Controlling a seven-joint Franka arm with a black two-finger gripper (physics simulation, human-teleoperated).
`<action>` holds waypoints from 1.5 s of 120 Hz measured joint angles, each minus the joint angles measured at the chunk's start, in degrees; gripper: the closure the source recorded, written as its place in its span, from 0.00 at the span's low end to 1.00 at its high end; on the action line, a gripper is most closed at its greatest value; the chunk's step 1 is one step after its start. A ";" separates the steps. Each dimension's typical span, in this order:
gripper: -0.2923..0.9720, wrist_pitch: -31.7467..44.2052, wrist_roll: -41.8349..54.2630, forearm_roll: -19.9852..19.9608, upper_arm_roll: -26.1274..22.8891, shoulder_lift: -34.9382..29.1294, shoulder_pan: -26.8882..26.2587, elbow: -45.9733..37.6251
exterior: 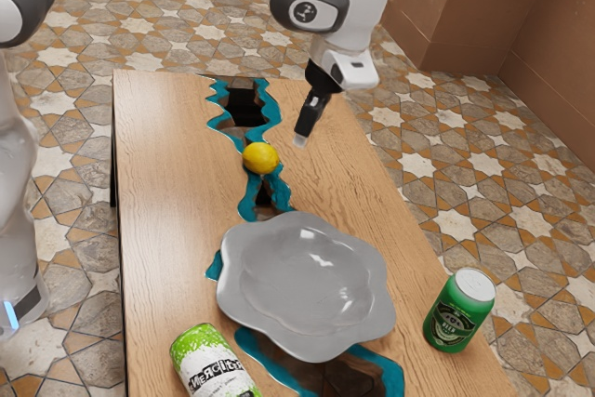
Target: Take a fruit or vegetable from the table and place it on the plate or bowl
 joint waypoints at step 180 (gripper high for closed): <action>0.24 28.20 25.98 -0.81 14.25 -12.97 2.19 -30.13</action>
